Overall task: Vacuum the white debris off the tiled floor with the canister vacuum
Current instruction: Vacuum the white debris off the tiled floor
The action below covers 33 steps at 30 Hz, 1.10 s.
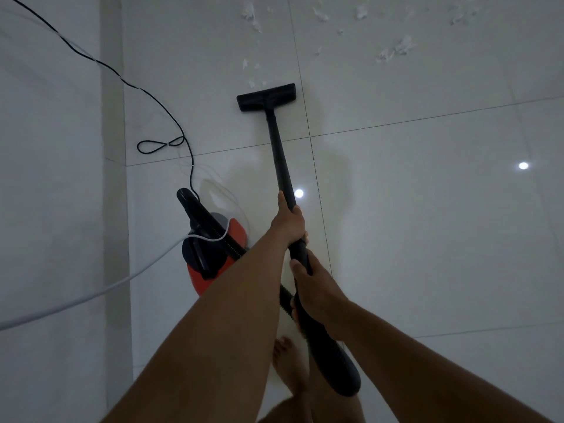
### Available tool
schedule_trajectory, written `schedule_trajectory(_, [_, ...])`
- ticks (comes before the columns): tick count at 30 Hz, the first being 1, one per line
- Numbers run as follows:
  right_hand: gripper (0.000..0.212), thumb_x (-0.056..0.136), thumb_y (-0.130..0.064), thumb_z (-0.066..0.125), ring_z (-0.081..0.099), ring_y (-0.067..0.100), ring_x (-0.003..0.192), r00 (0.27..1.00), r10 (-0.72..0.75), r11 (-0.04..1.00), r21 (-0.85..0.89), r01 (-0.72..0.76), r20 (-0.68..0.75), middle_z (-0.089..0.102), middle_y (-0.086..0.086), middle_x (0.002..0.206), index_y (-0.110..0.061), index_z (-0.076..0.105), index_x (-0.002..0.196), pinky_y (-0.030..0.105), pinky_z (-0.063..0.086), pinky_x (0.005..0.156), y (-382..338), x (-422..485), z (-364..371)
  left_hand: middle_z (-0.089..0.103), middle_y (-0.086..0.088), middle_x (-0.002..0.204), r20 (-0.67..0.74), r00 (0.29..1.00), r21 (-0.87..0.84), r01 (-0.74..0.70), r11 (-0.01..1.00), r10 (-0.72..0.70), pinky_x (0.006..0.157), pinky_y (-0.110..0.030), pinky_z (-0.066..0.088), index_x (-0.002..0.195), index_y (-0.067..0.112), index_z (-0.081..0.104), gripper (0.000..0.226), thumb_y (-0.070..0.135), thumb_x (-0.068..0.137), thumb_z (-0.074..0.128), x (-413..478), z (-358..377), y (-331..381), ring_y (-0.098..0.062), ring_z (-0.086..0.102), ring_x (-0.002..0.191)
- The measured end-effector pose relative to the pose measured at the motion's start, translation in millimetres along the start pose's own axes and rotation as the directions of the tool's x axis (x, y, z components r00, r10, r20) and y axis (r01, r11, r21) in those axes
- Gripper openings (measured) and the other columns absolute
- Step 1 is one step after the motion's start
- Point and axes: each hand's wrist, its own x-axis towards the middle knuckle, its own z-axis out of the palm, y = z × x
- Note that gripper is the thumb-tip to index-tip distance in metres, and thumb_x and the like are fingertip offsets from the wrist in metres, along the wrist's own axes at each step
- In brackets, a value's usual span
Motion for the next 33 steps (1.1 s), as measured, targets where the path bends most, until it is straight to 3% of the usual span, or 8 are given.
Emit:
schedule_trajectory(1, [0.087,0.055,-0.108,0.033,0.073,0.040,0.097,1.000,0.002,1.000,0.004,-0.002,0.010,0.073,0.010,0.110,-0.059,0.046,0.127,0.065,0.057,0.088,-10,-5,-4,0.060,-0.014,0.080,-0.002,1.000,0.002,0.002,1.000,-0.002,0.063,-0.035,0.056,0.158,0.041,-0.016,0.068,0.028,0.111,0.031,4,-2,2,-0.020,0.057,0.061])
schedule_trajectory(3, [0.058,0.076,-0.085,0.040,0.075,0.034,0.082,0.999,0.003,1.000,0.022,-0.003,0.035,0.075,0.006,0.096,-0.056,0.049,0.126,0.063,0.061,0.080,-28,-12,-9,0.060,-0.013,0.079,-0.007,1.000,0.005,0.000,1.000,0.000,0.067,-0.037,0.057,0.159,0.041,-0.016,0.068,0.028,0.111,0.031,11,-5,8,-0.020,0.058,0.060])
schedule_trajectory(6, [0.049,0.087,-0.068,0.041,0.072,0.026,0.066,0.998,-0.013,0.998,0.065,0.009,0.054,0.072,0.004,0.083,-0.051,0.049,0.131,0.057,0.064,0.074,-42,-8,-17,0.060,-0.013,0.078,-0.013,1.000,0.014,0.002,1.000,-0.002,0.068,-0.037,0.058,0.158,0.041,-0.016,0.067,0.029,0.111,0.030,19,-10,16,-0.020,0.058,0.060])
schedule_trajectory(9, [0.043,0.107,-0.051,0.038,0.062,0.019,0.055,0.988,-0.002,0.991,0.134,-0.019,0.153,0.066,0.012,0.078,-0.045,0.034,0.149,0.038,0.063,0.063,-56,0,-23,0.060,-0.013,0.078,-0.013,1.000,0.014,0.006,1.000,-0.006,0.062,-0.034,0.056,0.159,0.041,-0.016,0.067,0.029,0.111,0.030,28,-14,26,-0.019,0.057,0.059])
schedule_trajectory(14, [0.046,0.112,-0.040,0.035,0.054,0.013,0.045,0.982,-0.017,0.988,0.155,-0.012,0.188,0.059,0.018,0.081,-0.038,0.026,0.157,0.021,0.050,0.042,-77,5,-34,0.061,-0.013,0.077,-0.015,1.000,0.037,0.011,0.999,-0.010,0.057,-0.031,0.053,0.158,0.040,-0.017,0.067,0.030,0.111,0.029,39,-19,44,-0.019,0.057,0.056])
schedule_trajectory(26, [0.043,0.111,-0.041,0.037,0.056,0.015,0.046,0.983,-0.068,0.988,0.147,0.044,0.168,0.062,0.016,0.079,-0.035,0.034,0.153,0.027,0.052,0.048,-103,40,-42,0.060,-0.013,0.079,-0.042,0.999,0.036,0.004,0.999,-0.002,0.058,-0.032,0.055,0.158,0.040,-0.018,0.067,0.031,0.111,0.030,64,-28,75,-0.018,0.058,0.056])
schedule_trajectory(31, [0.041,0.111,-0.041,0.036,0.054,0.012,0.043,0.982,-0.073,0.988,0.144,0.048,0.175,0.061,0.011,0.073,-0.035,0.034,0.151,0.025,0.051,0.045,-105,30,-49,0.063,-0.022,0.094,-0.046,0.999,0.020,0.026,0.999,-0.025,0.060,-0.034,0.056,0.158,0.041,-0.018,0.069,0.029,0.111,0.031,55,-26,81,-0.018,0.058,0.057])
schedule_trajectory(33, [0.040,0.111,-0.041,0.036,0.054,0.012,0.041,0.983,-0.075,0.990,0.132,0.052,0.169,0.063,0.011,0.076,-0.034,0.037,0.150,0.026,0.050,0.044,-109,29,-50,0.061,-0.017,0.085,-0.051,0.998,0.002,0.036,0.999,-0.036,0.062,-0.035,0.056,0.158,0.042,-0.017,0.069,0.029,0.111,0.031,49,-27,86,-0.018,0.057,0.057])
